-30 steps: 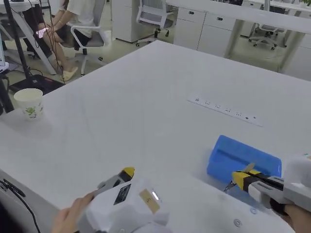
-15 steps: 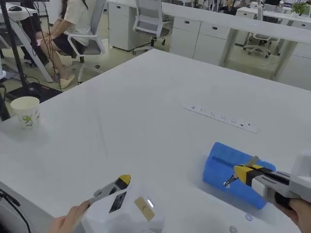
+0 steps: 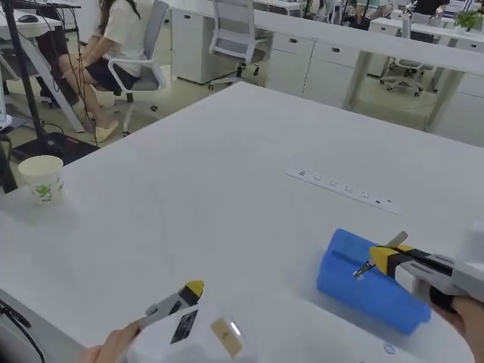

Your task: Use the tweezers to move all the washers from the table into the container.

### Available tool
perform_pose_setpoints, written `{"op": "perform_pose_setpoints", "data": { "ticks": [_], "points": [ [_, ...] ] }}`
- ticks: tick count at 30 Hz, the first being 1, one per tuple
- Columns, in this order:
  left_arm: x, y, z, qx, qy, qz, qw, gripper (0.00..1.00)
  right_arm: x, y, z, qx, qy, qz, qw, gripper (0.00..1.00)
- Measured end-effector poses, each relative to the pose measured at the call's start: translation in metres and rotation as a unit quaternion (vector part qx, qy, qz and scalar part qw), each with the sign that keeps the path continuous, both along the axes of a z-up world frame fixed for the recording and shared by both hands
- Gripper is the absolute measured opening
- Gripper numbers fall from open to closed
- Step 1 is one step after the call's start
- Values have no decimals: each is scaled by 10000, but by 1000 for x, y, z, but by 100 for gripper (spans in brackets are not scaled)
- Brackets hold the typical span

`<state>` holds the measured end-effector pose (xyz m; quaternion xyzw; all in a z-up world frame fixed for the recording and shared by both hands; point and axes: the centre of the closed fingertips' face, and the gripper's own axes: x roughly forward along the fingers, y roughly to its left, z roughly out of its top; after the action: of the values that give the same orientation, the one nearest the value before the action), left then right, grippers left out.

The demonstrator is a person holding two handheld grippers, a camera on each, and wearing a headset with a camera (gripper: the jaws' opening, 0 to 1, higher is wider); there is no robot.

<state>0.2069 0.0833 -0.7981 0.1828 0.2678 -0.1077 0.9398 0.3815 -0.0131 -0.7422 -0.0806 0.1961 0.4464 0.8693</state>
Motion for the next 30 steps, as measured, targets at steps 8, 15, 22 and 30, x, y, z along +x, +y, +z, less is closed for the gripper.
{"op": "perform_pose_setpoints", "data": {
  "ticks": [8,15,22,30],
  "points": [
    [0,0,0,19,13,2,10000,89,12,-1,-12,-197,-45,-58,9998,1],
    [-1,0,0,10,18,-13,10000,89,23,-4,-32,-413,49,-122,9991,1],
    [-1,0,0,7,18,11,10000,89,27,-3,-46,-545,71,-135,9984,1],
    [-1,1,1,4,-1,35,10000,89,27,0,-61,-625,169,-115,9978,1]
  ]
}}
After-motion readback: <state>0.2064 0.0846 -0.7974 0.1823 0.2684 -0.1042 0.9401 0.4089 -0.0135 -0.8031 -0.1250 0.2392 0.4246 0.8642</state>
